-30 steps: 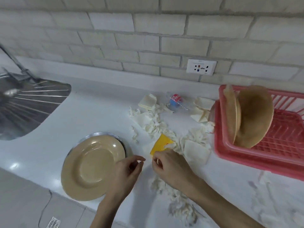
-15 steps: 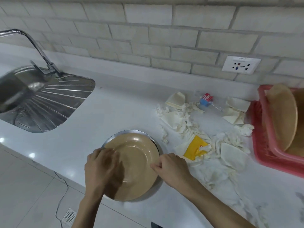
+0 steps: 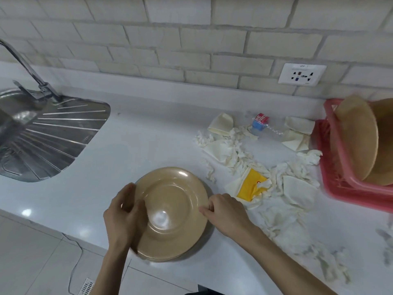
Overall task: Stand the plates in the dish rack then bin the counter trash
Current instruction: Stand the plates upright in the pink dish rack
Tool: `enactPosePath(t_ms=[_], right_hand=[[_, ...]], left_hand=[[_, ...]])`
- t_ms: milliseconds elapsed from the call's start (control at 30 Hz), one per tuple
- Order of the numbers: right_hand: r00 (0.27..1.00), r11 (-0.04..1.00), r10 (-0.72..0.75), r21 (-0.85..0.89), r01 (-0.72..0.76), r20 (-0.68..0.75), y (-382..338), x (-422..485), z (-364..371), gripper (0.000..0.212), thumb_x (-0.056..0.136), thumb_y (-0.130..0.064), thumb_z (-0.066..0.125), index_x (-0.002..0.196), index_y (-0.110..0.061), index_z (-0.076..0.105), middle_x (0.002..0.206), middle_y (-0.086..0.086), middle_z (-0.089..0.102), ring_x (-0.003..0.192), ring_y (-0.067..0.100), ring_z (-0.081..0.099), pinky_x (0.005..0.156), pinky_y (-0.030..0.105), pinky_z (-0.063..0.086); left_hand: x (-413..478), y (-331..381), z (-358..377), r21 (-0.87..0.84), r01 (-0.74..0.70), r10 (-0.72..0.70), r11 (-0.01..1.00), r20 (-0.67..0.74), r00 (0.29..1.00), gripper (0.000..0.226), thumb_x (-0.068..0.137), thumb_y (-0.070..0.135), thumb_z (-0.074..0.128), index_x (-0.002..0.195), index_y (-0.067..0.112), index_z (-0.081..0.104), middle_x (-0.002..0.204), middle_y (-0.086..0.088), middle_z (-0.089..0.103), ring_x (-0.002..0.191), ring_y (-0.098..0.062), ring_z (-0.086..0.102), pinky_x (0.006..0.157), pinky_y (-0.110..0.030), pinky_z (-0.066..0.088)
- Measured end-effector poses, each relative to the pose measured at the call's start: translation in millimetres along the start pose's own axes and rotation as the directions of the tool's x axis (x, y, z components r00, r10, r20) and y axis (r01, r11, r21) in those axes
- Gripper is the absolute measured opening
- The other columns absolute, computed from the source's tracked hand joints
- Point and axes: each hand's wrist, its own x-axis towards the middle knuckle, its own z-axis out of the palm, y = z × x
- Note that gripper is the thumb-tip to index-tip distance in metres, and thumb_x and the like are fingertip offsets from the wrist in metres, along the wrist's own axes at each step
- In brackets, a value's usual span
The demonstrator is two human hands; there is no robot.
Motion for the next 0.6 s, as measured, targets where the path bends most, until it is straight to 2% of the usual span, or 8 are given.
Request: enactPosePath(t_ms=[67, 200, 267, 333, 400, 467, 533, 600], right_hand=[[1.000, 1.000, -0.004, 0.007, 0.004, -0.018, -0.3, -2.4, -3.4, 0.043, 0.094, -0.045, 0.053, 0.066, -0.013, 0.050, 0.070, 0.003, 0.061, 0.070, 0.023, 0.061, 0.063, 0.035, 0.047], [0.995, 0.992, 0.010, 0.127, 0.003, -0.103, 6.3, -6.7, -20.0, 0.036, 0.093, -0.043, 0.055, 0.070, -0.017, 0.045, 0.064, -0.002, 0.055, 0.064, 0.020, 0.055, 0.062, 0.039, 0.046], [0.991, 0.967, 0.014, 0.253, 0.021, -0.135, 13.0, -11.6, -35.1, 0.029, 0.091, -0.039, 0.059, 0.077, -0.019, 0.044, 0.063, -0.004, 0.054, 0.061, 0.017, 0.053, 0.061, 0.041, 0.046], [0.987, 0.898, 0.011, 0.436, 0.060, -0.159, 18.7, -20.3, -55.3, 0.018, 0.091, -0.032, 0.061, 0.095, -0.022, 0.047, 0.073, -0.002, 0.062, 0.065, 0.015, 0.059, 0.063, 0.040, 0.051], [0.979, 0.807, 0.031, 0.583, 0.093, -0.200, 26.5, -32.2, -78.4, 0.026, 0.092, -0.022, 0.062, 0.112, -0.026, 0.047, 0.085, -0.003, 0.067, 0.072, 0.012, 0.065, 0.064, 0.034, 0.057], [0.960, 0.769, 0.059, 0.626, 0.132, -0.275, 36.8, -44.8, -103.5, 0.038, 0.092, -0.015, 0.061, 0.121, -0.033, 0.045, 0.091, -0.011, 0.068, 0.080, 0.007, 0.066, 0.066, 0.024, 0.055], [0.936, 0.746, 0.084, 0.645, 0.169, -0.343, 52.7, -55.2, -126.6, 0.047, 0.090, -0.008, 0.059, 0.127, -0.033, 0.045, 0.094, -0.015, 0.067, 0.083, 0.009, 0.066, 0.070, 0.027, 0.056], [0.913, 0.740, 0.118, 0.648, 0.182, -0.391, 70.5, -65.4, -146.9, 0.052, 0.089, -0.003, 0.057, 0.132, -0.031, 0.046, 0.096, -0.015, 0.067, 0.086, 0.014, 0.066, 0.073, 0.032, 0.056]], left_hand=[[0.9, 5.9, 2.1, -0.058, -0.003, 0.002, 0.998, -0.025, 1.000, 0.046, 0.083, 0.011, 0.074, 0.125, 0.028, 0.065, 0.118, 0.016, 0.066, 0.097, 0.023, 0.055, 0.091, -0.015, 0.042], [4.9, 21.6, 7.6, -0.109, -0.047, 0.045, 0.993, -0.022, 0.999, 0.045, 0.084, 0.009, 0.075, 0.124, 0.028, 0.065, 0.116, 0.013, 0.069, 0.105, 0.001, 0.063, 0.096, -0.030, 0.049], [5.7, 31.9, 14.8, -0.124, -0.082, 0.085, 0.989, 0.014, 0.996, 0.047, 0.083, 0.012, 0.075, 0.125, 0.030, 0.064, 0.119, 0.012, 0.069, 0.109, -0.006, 0.063, 0.097, -0.035, 0.050], [0.1, 47.3, 27.3, -0.138, -0.110, 0.120, 0.984, 0.071, 0.990, 0.048, 0.083, 0.024, 0.075, 0.126, 0.038, 0.062, 0.121, 0.015, 0.067, 0.112, -0.008, 0.063, 0.096, -0.036, 0.052], [-12.0, 65.0, 44.4, -0.158, -0.125, 0.150, 0.979, 0.157, 0.976, 0.047, 0.085, 0.028, 0.074, 0.127, 0.042, 0.059, 0.122, 0.017, 0.066, 0.111, -0.005, 0.062, 0.090, -0.025, 0.050], [-26.8, 81.0, 66.1, -0.230, -0.137, 0.195, 0.963, 0.251, 0.948, 0.049, 0.084, 0.027, 0.072, 0.128, 0.042, 0.057, 0.129, 0.017, 0.062, 0.112, -0.003, 0.061, 0.085, -0.018, 0.047], [-41.8, 93.6, 92.5, -0.305, -0.130, 0.234, 0.943, 0.335, 0.913, 0.054, 0.082, 0.018, 0.073, 0.129, 0.039, 0.057, 0.138, 0.018, 0.056, 0.116, 0.000, 0.059, 0.083, -0.016, 0.047], [-54.0, 101.6, 119.9, -0.373, -0.137, 0.287, 0.918, 0.384, 0.878, 0.055, 0.080, 0.007, 0.077, 0.128, 0.028, 0.061, 0.143, 0.016, 0.051, 0.124, -0.004, 0.055, 0.082, -0.013, 0.049]])
